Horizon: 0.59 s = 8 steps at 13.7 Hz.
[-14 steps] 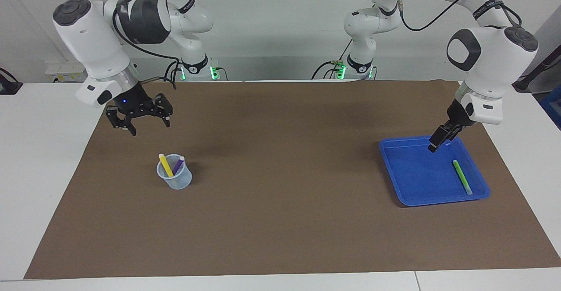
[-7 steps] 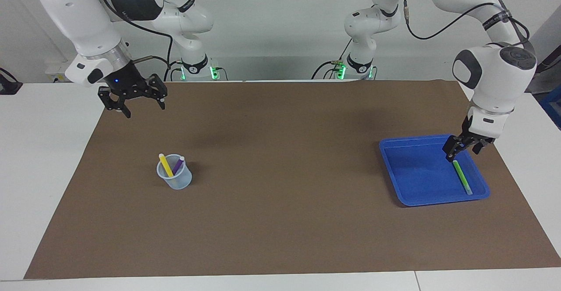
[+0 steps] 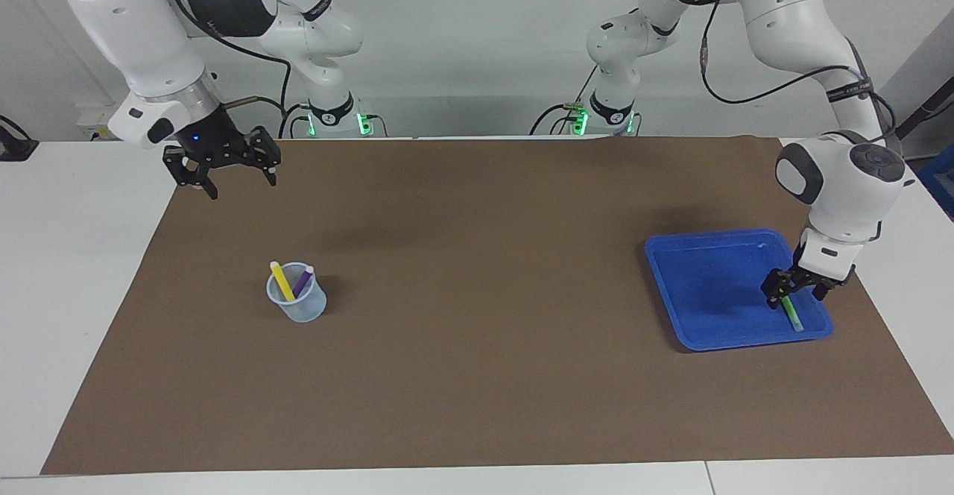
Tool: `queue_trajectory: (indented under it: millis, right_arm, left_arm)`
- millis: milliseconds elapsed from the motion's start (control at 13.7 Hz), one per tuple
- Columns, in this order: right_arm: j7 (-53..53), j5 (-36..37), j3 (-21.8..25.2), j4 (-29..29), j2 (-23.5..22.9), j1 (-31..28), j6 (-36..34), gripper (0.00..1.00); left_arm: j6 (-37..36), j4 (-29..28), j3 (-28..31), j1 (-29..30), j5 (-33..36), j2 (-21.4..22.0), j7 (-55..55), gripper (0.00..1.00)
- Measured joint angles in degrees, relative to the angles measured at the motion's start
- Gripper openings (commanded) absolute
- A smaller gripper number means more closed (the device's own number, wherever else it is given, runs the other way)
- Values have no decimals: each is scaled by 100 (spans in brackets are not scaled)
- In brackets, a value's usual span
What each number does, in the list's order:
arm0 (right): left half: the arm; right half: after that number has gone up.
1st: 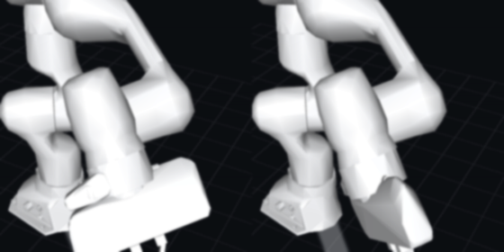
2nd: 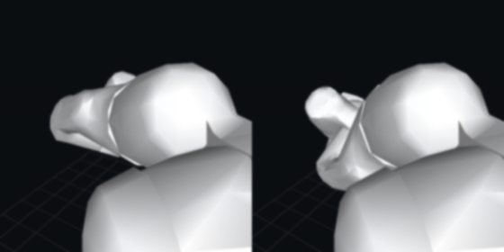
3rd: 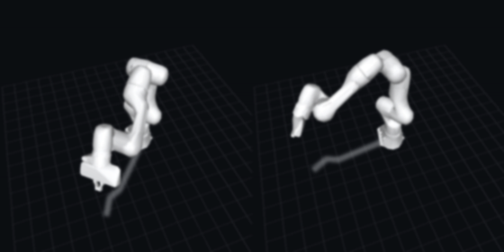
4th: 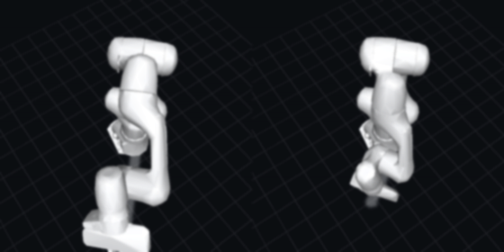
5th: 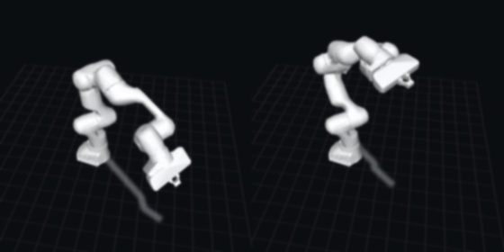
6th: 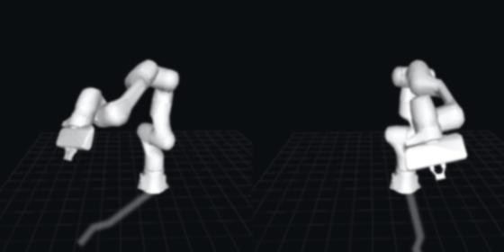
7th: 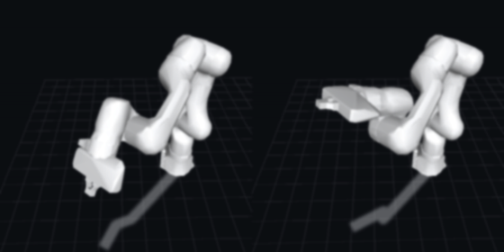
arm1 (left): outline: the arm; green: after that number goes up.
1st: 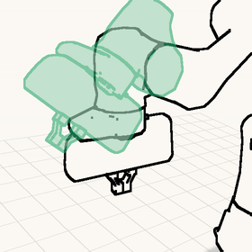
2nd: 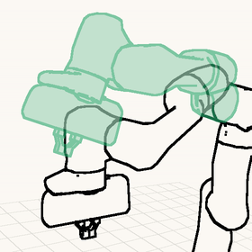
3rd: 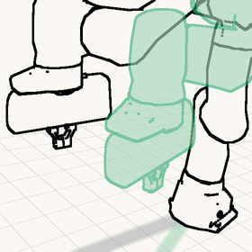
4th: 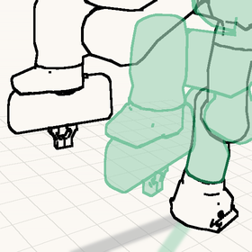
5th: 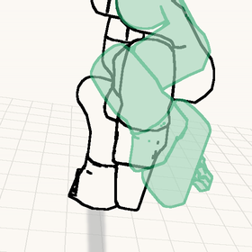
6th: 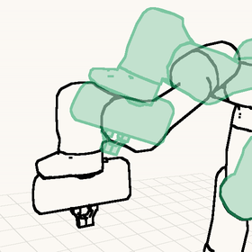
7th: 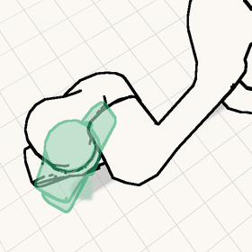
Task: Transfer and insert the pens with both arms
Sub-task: 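Lower the left gripper onto the green pen in the tray and grasp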
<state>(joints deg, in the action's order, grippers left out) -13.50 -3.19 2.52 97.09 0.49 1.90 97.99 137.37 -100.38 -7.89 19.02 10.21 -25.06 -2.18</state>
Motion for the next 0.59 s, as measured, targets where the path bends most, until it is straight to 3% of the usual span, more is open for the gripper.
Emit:
queue_trajectory:
  millis: [586]
  right_arm:
    - [164, 4, -9, -2, 0, 2, -66, 100]
  left_arm:
    - [365, -204, -12, 238, 0, -225, -13, 100]
